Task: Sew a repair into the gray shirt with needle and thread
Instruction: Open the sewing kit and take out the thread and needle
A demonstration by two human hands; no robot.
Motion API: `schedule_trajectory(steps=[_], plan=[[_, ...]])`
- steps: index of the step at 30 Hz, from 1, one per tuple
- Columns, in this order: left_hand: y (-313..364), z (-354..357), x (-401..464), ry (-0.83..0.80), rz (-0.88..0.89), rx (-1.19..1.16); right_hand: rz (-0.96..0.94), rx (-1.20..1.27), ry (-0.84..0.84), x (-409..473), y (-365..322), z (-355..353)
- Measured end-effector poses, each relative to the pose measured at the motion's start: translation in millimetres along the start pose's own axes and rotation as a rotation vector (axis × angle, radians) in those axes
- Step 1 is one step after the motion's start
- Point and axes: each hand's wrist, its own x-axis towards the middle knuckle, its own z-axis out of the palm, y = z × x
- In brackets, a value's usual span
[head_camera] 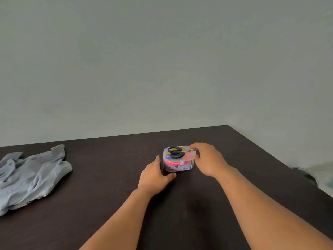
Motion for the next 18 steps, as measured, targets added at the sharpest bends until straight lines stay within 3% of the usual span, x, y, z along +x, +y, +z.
schedule_trajectory(steps=[3,9,13,18], plan=[[1.8,0.1,13.2,0.033,0.090,0.047,0.010,-0.122,0.005,16.7,0.6,5.5],[-2.1,8.1,21.1,0.083,0.065,0.053,-0.013,-0.263,0.009,30.9,5.6,17.3],[-4.6,10.2,22.7,0.112,0.067,0.056,-0.089,-0.296,0.078,31.5,6.7,13.4],[-5.3,11.6,22.9,0.116,0.074,0.077,-0.060,-0.229,0.018,20.8,14.0,9.8]])
